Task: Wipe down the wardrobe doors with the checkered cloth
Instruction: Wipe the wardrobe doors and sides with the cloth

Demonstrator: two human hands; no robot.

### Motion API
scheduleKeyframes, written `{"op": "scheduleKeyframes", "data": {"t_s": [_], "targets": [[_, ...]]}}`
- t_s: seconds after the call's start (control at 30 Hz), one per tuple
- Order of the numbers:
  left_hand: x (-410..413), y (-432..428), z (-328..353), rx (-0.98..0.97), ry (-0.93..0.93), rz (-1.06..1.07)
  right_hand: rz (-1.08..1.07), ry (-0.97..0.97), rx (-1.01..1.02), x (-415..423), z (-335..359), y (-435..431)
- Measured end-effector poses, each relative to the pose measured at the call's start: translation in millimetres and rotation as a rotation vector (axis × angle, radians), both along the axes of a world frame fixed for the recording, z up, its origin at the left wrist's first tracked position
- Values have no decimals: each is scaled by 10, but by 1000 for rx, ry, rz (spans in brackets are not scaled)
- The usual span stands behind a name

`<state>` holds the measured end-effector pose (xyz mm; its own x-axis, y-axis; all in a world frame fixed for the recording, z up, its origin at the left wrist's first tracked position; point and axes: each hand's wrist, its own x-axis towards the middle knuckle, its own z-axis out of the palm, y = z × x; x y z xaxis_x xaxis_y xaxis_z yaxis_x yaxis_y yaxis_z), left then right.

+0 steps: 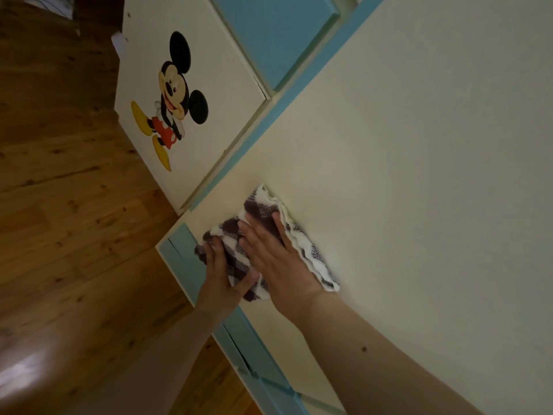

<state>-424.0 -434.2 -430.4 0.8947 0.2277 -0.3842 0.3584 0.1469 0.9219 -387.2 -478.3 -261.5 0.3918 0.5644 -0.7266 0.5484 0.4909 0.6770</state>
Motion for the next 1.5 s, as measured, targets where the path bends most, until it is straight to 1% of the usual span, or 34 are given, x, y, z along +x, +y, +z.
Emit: {"op": "scheduleKeyframes", "data": {"t_s": [0.13,0.4,0.6,0.93,1.03,1.1,1.27,1.5], "targets": [[-141,-327,36,-39,1,-18,19,11,-79,-124,3,-295],[-443,-1041,2,-121,18,-83,-45,57,-49,-381,-58,-1006],[-614,-1539,-181,-160,36,-103,-118,115,-32,-540,-236,-1448],[-840,-2100,-266,-167,39,-173,-57,114,-88,-785,-332,-2008],[-890,-2213,-252,-174,26,-177,-54,113,-116,-821,-375,-2117],[-913,-2258,-194,-200,50,-168,-55,109,-131,-847,-354,-2153],[-961,-2387,-148,-276,38,-98,-38,103,-153,-893,-278,-2220],[-1000,-2463,2,-303,92,-130,-62,101,-128,-952,-122,-2346]]}}
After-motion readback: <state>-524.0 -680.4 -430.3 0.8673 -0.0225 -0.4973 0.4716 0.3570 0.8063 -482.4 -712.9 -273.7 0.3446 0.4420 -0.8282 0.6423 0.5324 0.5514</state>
